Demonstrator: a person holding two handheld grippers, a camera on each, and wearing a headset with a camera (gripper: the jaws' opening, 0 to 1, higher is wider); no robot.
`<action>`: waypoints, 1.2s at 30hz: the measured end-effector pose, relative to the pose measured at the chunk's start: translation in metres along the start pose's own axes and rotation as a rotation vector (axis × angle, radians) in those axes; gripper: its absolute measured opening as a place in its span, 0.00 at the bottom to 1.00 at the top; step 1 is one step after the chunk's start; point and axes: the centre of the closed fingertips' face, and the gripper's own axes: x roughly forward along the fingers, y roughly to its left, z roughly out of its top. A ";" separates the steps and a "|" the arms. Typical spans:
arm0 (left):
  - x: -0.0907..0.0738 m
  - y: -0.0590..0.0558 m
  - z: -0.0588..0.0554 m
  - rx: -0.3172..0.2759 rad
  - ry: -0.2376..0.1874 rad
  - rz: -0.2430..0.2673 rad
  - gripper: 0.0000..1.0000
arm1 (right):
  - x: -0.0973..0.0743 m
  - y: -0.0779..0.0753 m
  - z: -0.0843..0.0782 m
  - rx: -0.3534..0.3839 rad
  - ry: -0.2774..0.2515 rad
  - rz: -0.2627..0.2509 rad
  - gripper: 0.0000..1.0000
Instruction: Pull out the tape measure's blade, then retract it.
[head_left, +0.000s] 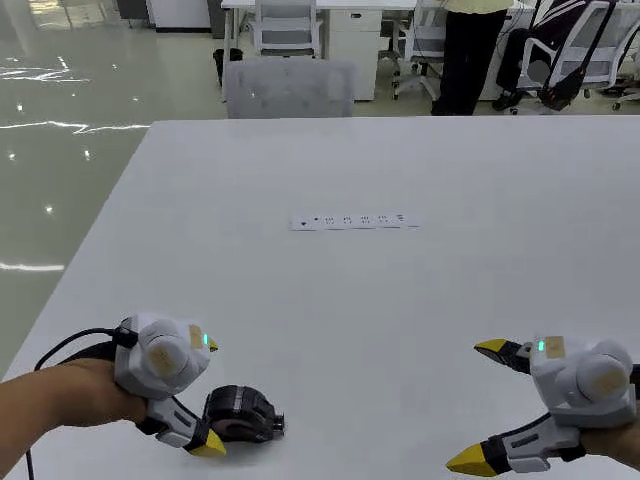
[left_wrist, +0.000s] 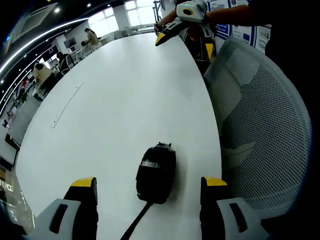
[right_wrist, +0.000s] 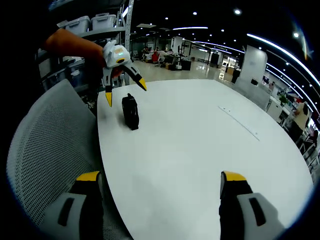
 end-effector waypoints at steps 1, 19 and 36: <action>0.002 0.000 0.000 0.009 0.006 -0.004 0.81 | 0.004 -0.001 0.003 -0.004 -0.004 0.002 1.00; 0.027 -0.012 0.002 0.020 0.056 -0.089 0.62 | 0.071 0.017 0.034 -0.064 -0.015 0.126 1.00; 0.038 -0.015 -0.010 0.060 0.092 -0.139 0.36 | 0.122 0.045 0.051 -0.135 -0.006 0.248 0.97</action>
